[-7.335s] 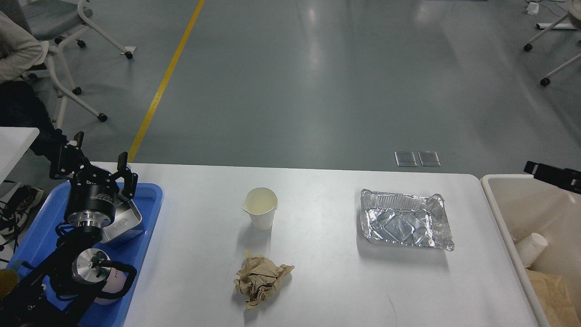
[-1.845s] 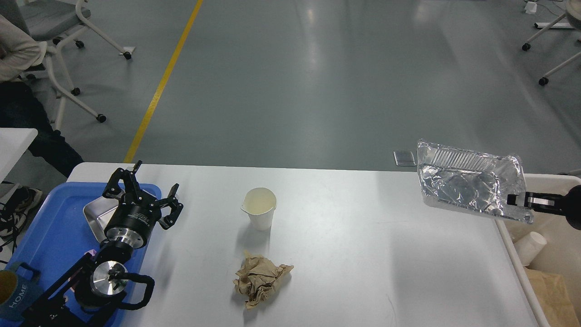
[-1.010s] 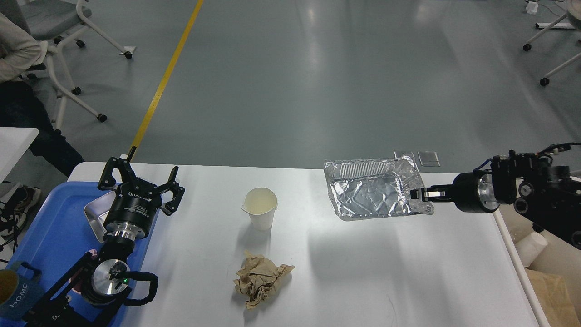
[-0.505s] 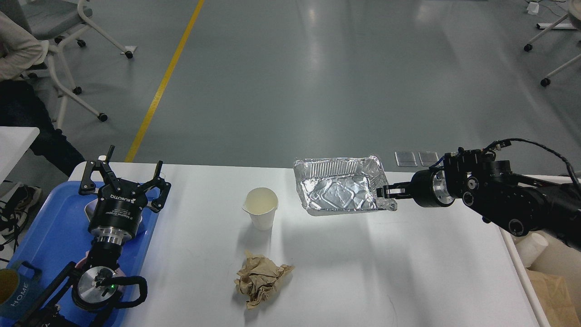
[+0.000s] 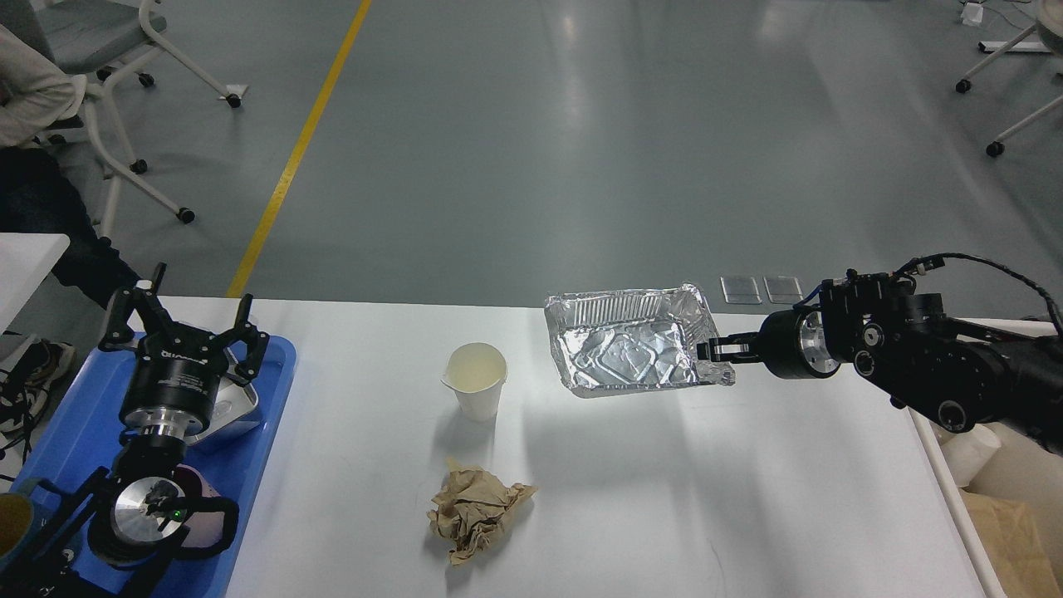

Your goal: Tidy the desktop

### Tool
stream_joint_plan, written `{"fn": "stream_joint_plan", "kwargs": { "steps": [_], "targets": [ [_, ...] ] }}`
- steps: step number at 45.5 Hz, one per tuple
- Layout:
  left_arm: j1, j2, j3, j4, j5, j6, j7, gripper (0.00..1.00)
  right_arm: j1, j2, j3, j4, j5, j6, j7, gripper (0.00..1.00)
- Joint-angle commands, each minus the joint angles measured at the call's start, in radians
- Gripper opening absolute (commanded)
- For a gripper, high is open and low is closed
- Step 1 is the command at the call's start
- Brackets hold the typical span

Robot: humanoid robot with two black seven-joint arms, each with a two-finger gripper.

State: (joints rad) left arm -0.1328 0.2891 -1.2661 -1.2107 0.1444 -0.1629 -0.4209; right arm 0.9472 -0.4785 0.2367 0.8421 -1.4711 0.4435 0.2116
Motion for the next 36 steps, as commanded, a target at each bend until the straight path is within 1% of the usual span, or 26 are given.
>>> {"fn": "stream_joint_plan", "kwargs": {
  "steps": [1, 5, 8, 10, 12, 15, 18, 22, 24, 28, 32, 36],
  "targets": [
    [-0.008, 0.004, -0.009, 0.002, 0.007, 0.026, -0.098, 0.97, -0.001, 0.001, 0.001, 0.000, 0.000, -0.003, 0.000, 0.00],
    [-0.007, 0.004, 0.005, -0.004, 0.006, 0.089, -0.095, 0.97, -0.005, -0.002, 0.001, 0.000, 0.000, -0.005, -0.003, 0.00],
    [-0.001, 0.021, 0.017, -0.024, 0.007, 0.095, -0.093, 0.97, -0.007, -0.005, 0.001, 0.000, 0.000, -0.005, -0.001, 0.00],
    [-0.002, 0.036, 0.027, -0.035, 0.001, 0.103, -0.081, 0.97, -0.008, -0.014, 0.001, 0.002, 0.001, -0.005, -0.001, 0.00],
    [0.001, 0.085, 0.031, -0.055, 0.001, 0.100, -0.052, 0.96, -0.008, -0.019, 0.001, 0.002, 0.003, -0.005, -0.001, 0.00],
    [0.008, 0.160, 0.050, -0.108, -0.002, 0.111, 0.019, 0.96, -0.007, -0.019, 0.001, 0.003, 0.003, -0.006, -0.001, 0.00],
    [0.012, 0.237, 0.074, -0.161, -0.002, 0.149, 0.073, 0.96, -0.007, -0.019, 0.001, 0.002, 0.003, -0.006, -0.001, 0.00],
    [0.012, 0.338, 0.100, -0.197, -0.002, 0.187, 0.125, 0.96, -0.007, -0.015, 0.001, 0.002, 0.003, -0.006, -0.001, 0.00],
    [0.010, 0.387, 0.119, -0.214, -0.002, 0.192, 0.146, 0.96, -0.007, -0.014, 0.001, 0.000, 0.003, -0.006, -0.001, 0.00],
    [0.012, 0.487, 0.165, -0.236, 0.000, 0.203, 0.171, 0.96, -0.007, -0.012, 0.001, 0.000, 0.003, -0.008, -0.001, 0.00],
    [0.005, 0.608, 0.269, -0.244, 0.010, 0.236, 0.172, 0.96, -0.007, -0.012, 0.001, 0.000, 0.002, -0.008, -0.001, 0.00],
    [-0.022, 0.723, 0.376, -0.254, 0.014, 0.244, 0.172, 0.96, -0.007, -0.012, 0.001, 0.000, 0.003, -0.008, -0.001, 0.00]
  ]
}}
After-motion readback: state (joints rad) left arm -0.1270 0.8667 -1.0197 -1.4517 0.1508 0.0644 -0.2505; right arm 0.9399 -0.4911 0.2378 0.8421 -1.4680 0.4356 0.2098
